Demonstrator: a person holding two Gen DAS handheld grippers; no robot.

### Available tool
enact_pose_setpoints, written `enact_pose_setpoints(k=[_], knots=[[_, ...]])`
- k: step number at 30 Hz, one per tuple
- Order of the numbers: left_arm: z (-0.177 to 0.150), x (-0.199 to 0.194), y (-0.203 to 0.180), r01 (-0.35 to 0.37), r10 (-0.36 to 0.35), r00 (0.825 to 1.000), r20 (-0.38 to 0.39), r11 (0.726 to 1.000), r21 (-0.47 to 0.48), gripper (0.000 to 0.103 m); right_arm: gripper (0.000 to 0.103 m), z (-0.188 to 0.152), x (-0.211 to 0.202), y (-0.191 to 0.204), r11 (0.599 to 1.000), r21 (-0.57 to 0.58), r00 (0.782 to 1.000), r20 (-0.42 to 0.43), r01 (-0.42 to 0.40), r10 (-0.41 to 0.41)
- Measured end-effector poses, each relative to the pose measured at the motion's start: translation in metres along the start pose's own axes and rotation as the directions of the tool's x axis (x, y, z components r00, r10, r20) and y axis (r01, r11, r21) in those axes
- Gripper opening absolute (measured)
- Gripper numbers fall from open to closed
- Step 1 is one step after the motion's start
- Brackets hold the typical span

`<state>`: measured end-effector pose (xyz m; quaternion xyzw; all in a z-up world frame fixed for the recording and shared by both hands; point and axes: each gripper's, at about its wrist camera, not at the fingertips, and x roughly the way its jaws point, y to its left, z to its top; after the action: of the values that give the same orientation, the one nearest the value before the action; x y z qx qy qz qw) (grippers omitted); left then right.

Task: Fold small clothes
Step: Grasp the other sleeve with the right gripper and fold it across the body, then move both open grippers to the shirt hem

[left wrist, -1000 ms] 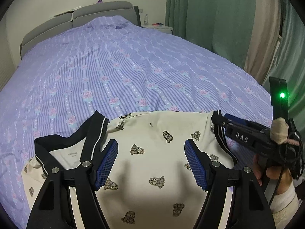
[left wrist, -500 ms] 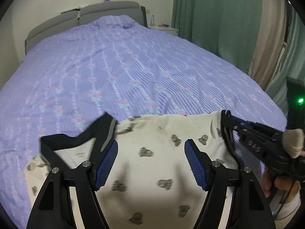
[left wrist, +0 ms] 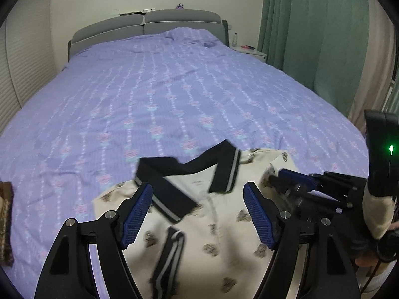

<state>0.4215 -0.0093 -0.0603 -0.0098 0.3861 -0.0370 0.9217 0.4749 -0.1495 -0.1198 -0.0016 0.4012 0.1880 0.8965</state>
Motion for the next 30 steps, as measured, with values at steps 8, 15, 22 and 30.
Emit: enact_pose_setpoints(k=[8,15,22,30], knots=[[-0.027,-0.022,0.016,0.007,-0.007,1.0,0.007,0.999,0.033,0.077,0.049,-0.037,-0.051,0.021,0.998,-0.05,0.997,0.074,-0.024,0.028],[-0.083,-0.07,0.02,0.004,-0.005,1.0,0.017,0.999,0.047,0.08,0.049,-0.082,-0.106,-0.003,0.999,-0.008,0.997,0.056,0.052,-0.051],[-0.134,-0.12,0.025,0.019,-0.02,1.0,-0.022,1.0,-0.005,0.08,0.054,-0.124,-0.175,-0.007,0.993,-0.02,0.991,0.069,0.119,-0.117],[-0.176,-0.186,0.029,0.021,-0.02,1.0,0.006,0.999,-0.04,0.082,0.062,-0.16,-0.234,0.007,0.988,-0.044,0.983,0.118,0.149,-0.143]])
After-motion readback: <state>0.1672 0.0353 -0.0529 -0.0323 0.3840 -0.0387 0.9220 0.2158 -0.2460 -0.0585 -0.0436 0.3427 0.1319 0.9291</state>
